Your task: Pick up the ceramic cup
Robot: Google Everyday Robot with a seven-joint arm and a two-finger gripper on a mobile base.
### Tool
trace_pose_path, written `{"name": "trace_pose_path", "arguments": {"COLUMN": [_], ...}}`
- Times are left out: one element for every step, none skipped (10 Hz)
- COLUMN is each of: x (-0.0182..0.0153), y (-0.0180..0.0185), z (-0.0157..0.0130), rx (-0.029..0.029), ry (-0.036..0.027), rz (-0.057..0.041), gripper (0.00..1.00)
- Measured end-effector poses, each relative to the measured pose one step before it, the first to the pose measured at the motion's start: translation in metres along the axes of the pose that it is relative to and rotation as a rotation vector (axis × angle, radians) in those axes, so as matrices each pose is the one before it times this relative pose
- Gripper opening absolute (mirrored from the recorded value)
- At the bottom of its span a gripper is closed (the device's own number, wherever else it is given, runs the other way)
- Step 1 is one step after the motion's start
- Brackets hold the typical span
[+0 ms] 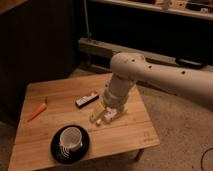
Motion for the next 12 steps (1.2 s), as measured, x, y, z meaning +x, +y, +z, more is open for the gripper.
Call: {"name": "trace_pose_path", "arguments": {"x": [-0.00001,0.00013,0.00098,-0.00216,-0.0026,-0.00193,0.00109,0.00104,-0.0012,-0.00134,-0.00157,-0.00517], "y": [-0.00001,-0.00001,0.00105,0.00817,0.00932,0.01147,0.00343,0.00054,0.00466,-0.0014,-0.00136,0.00044], "z": [0.00001,0.00015,0.00029,0.00053,0.00165,0.0023,0.00108,0.00337,0.01194,0.01095,0.00901,0.01638], "rx": [-0.00004,0.00035,0.00917,0.01163,0.00771,0.00027,-0.01121,-0.01444,-0.03331,-0.02407,-0.02068,-0.02716], "ry": [-0.00002,0.00035,-0.00469,-0.03678,-0.03854,-0.06285,-0.04415,-0.00882,-0.00154,0.0079,0.00752,0.01584], "rz": [0.0,0.00015,0.01179,0.03392,0.02384,0.0257,0.01297,0.00675,-0.01208,-0.0131,-0.01525,-0.0286], "gripper": [0.8,0.8,0.8,0.8,0.8,0.8,0.8,0.8,0.8,0.8,0.8,0.8]}}
